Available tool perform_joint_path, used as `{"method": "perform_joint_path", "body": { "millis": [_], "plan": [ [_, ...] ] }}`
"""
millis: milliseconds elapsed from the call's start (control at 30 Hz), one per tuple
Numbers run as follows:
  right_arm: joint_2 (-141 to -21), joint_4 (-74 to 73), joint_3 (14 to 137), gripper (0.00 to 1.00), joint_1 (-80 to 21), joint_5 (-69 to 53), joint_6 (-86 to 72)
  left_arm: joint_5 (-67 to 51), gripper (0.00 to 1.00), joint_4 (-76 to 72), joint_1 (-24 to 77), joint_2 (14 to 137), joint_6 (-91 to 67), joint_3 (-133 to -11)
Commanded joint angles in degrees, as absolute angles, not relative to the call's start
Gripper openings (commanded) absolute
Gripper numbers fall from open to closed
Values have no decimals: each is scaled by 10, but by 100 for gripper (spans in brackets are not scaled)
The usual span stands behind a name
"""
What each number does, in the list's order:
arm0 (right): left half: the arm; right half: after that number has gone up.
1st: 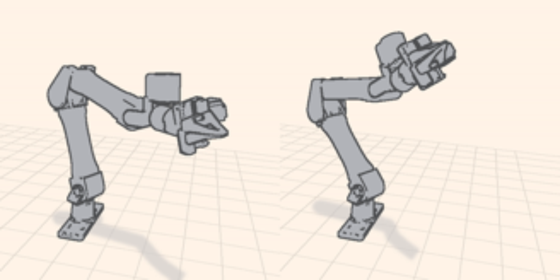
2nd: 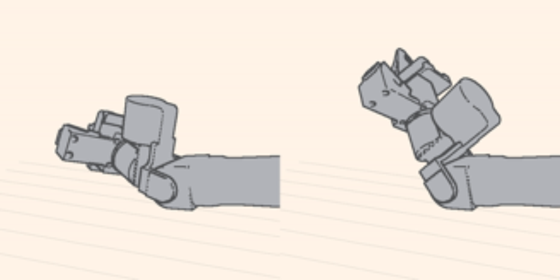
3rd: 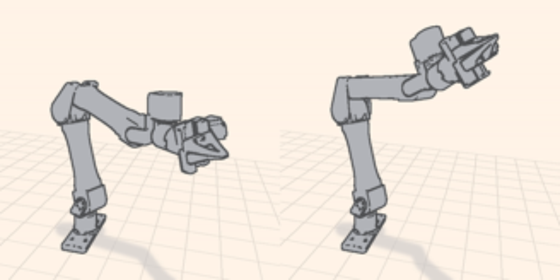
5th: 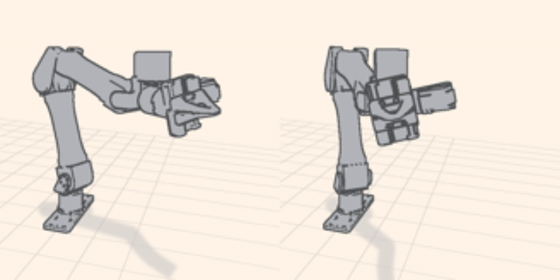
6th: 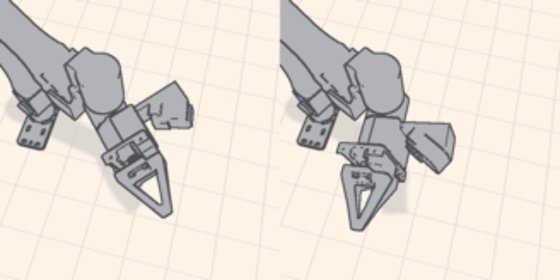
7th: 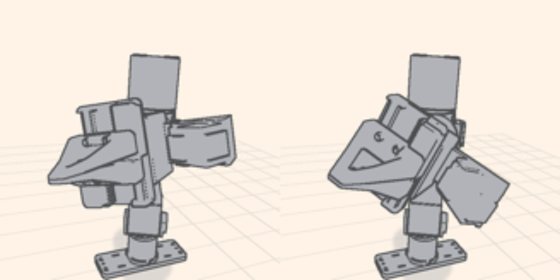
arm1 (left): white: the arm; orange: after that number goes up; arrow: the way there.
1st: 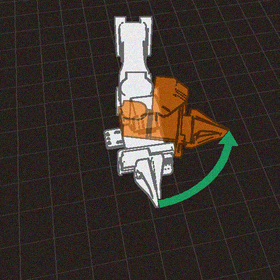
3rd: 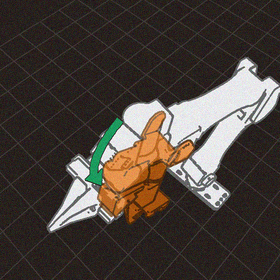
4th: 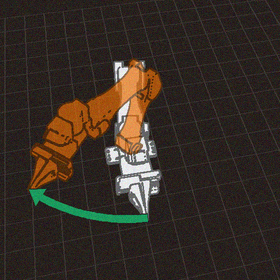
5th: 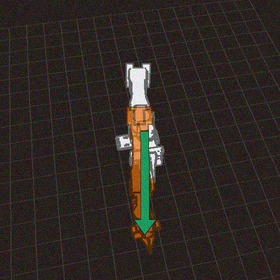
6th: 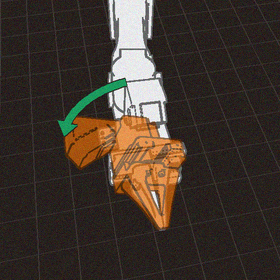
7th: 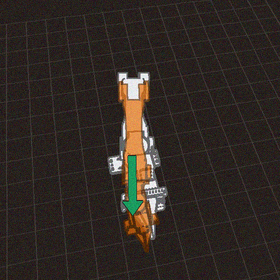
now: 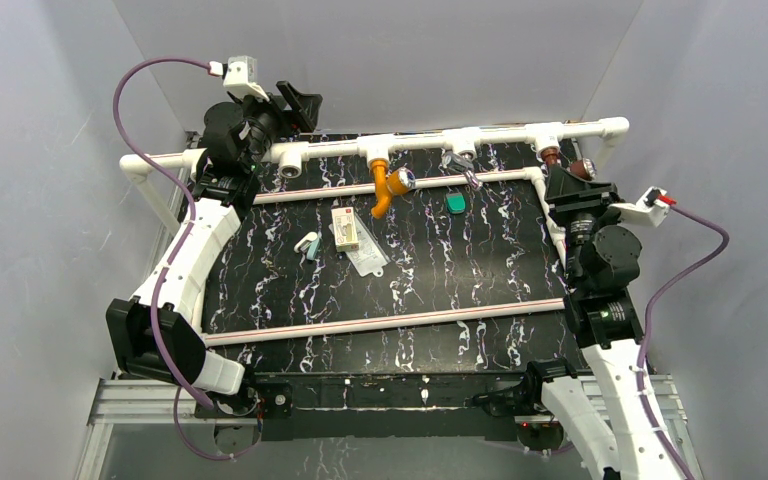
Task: Install the water faucets
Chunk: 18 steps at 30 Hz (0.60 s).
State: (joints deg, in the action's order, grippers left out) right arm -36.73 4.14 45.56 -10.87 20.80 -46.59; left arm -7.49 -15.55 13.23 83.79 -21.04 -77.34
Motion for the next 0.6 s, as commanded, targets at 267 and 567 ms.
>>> {"method": "perform_joint_path", "body": {
  "millis": [267, 567],
  "plan": [
    [-349, 96, 404, 1, -114, 214, -893, -83, 79, 41, 129, 910, -210, -694],
    [-349, 91, 400, 1, -114, 200, -1003, -80, 79, 43, 129, 909, -208, -693]
  ]
}}
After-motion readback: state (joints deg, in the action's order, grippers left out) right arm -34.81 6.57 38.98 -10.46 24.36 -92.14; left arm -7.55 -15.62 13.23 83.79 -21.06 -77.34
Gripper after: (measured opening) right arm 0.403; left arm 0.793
